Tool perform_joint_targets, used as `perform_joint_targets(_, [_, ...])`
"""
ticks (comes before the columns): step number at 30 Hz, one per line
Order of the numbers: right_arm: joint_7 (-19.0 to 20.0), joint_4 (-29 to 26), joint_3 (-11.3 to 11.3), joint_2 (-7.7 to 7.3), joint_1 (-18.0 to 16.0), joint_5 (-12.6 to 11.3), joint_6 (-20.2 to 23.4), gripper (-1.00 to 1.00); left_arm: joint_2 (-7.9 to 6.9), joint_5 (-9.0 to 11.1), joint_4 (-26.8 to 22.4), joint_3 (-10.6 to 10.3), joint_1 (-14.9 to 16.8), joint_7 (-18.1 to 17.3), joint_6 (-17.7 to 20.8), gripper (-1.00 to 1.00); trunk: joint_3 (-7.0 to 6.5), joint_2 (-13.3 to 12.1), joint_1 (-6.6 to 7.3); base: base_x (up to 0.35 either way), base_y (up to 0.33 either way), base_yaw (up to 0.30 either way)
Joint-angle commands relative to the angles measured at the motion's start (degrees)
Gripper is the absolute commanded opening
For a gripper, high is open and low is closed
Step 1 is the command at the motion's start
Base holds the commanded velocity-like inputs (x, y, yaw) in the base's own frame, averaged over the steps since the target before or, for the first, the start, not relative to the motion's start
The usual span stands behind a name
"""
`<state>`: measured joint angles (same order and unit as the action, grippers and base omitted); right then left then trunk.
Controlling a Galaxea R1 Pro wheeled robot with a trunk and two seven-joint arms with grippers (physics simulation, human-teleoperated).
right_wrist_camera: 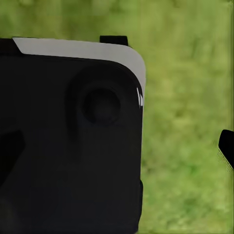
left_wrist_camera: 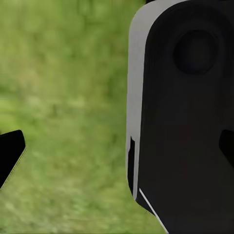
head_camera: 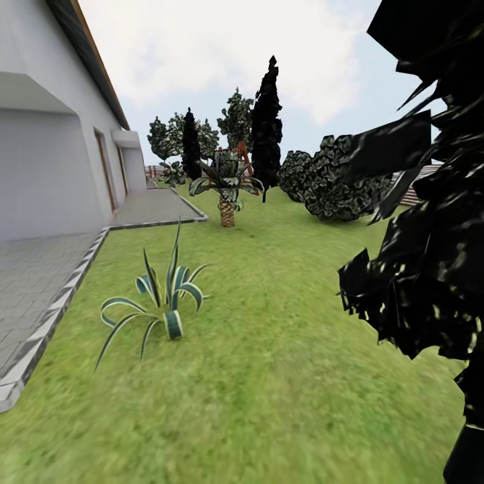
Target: Take the three Easter eggs out of the wicker basket on the lawn in the garden, then place them on the lawn next to a single tree (choose any tree) so that all three eggs are next to the same tree and none are left in the basket.
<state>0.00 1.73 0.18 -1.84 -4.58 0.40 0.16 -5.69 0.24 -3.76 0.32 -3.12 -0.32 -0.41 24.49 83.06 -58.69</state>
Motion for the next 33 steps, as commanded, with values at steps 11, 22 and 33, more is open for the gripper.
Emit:
perform_joint_targets(11, [0.0,0.1,0.0,0.00,-0.1,0.1,0.0,1.00,-0.01,0.0,-0.1,0.0,0.0,-0.1,0.0,1.00,0.05,0.0,-0.04,0.334,0.000,0.000])
perform_joint_targets(22, [0.0,0.1,0.0,0.08,-0.1,0.0,0.0,1.00,-0.02,0.0,-0.1,0.0,0.0,-0.2,0.0,1.00,0.05,0.0,-0.04,0.334,0.038,0.090])
perform_joint_targets(33, [0.1,0.1,0.1,0.01,-0.1,0.0,0.0,1.00,-0.02,0.0,-0.1,0.0,0.0,-0.1,0.0,1.00,0.05,0.0,-0.04,0.334,0.114,0.073])
